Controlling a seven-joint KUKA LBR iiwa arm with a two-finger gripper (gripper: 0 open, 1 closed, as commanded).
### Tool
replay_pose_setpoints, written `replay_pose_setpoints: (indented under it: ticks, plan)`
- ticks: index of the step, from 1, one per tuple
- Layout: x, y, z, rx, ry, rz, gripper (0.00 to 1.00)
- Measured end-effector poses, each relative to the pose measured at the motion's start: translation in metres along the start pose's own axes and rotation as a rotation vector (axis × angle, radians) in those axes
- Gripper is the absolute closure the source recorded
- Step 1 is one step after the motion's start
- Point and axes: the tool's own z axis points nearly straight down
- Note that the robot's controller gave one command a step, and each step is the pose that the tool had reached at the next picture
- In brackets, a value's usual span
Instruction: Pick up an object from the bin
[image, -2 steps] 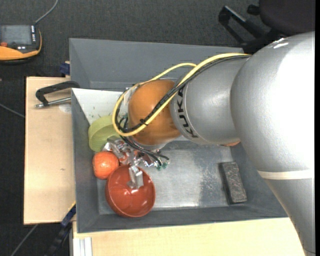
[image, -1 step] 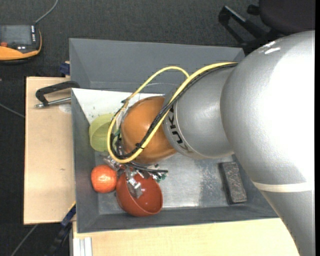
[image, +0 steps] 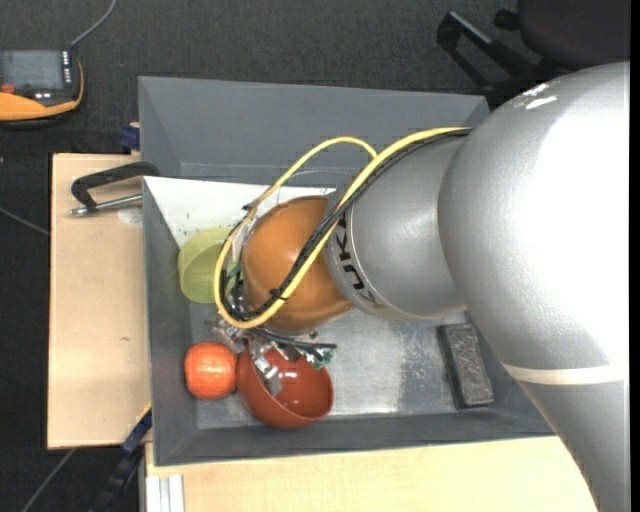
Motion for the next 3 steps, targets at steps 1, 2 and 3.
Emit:
replay_pose_setpoints:
  ticks: [1, 2, 3]
  plan:
    - [-0.023, -0.051, 0.003, 0.005, -0.008, 0.055, 1.00]
    - [0.009, -0.080, -0.117, 0.011, -0.016, -0.366, 1.00]
    - [0.014, -0.097, -0.268, 0.019, -0.029, -0.354, 1.00]
